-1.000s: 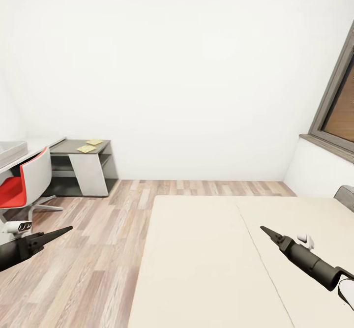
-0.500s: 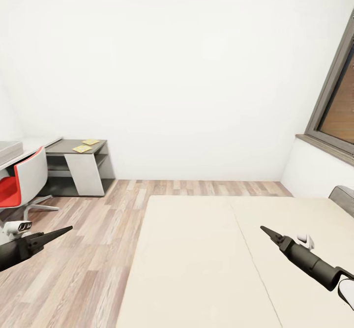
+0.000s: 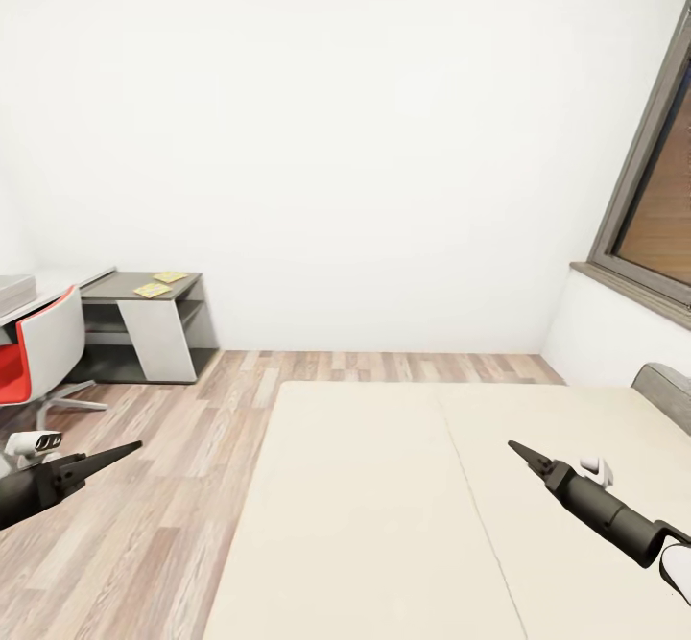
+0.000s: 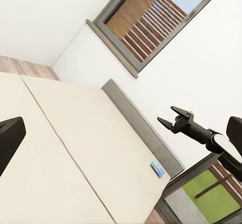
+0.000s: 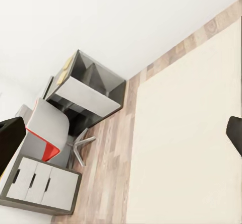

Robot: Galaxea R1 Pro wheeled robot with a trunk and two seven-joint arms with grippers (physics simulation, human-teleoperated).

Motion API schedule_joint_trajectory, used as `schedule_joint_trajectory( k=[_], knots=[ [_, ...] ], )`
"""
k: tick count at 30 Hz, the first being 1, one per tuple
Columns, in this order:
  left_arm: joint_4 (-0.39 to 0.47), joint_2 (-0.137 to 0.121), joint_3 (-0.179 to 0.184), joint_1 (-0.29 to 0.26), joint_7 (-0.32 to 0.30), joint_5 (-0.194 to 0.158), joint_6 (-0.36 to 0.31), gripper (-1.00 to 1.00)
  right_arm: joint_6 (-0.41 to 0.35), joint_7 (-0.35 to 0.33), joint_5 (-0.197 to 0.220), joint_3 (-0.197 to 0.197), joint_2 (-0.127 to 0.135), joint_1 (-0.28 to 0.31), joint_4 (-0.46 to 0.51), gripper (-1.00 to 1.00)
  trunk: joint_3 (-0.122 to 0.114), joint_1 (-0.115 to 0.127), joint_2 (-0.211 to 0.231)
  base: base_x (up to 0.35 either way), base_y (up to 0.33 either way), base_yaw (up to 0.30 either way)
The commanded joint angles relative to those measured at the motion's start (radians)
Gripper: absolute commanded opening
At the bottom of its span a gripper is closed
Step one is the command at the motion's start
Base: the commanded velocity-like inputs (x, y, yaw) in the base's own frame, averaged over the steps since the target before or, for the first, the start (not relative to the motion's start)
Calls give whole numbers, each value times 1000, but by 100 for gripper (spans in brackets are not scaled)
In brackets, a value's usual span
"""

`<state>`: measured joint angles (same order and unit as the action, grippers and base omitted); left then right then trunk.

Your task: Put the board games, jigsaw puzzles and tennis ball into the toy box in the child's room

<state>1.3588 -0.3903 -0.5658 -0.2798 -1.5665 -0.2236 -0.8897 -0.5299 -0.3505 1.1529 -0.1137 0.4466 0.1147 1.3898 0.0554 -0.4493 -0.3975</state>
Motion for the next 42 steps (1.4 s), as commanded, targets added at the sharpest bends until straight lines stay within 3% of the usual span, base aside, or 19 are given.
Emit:
schedule_joint_trajectory(
  k=[1,18,42],
  knots=[
    [0,0,0,-1,-4,1,-11,100,-7,-1,5,-1,0,1,0,100,2,-1,-2,0,-164,0],
    [0,0,0,-1,-4,1,-11,100,-7,-1,5,-1,0,1,0,100,2,-1,-2,0,-152,0],
    [0,0,0,-1,-4,1,-11,100,-6,-1,5,-1,0,1,0,100,2,-1,-2,-12,-8,0]
  ],
)
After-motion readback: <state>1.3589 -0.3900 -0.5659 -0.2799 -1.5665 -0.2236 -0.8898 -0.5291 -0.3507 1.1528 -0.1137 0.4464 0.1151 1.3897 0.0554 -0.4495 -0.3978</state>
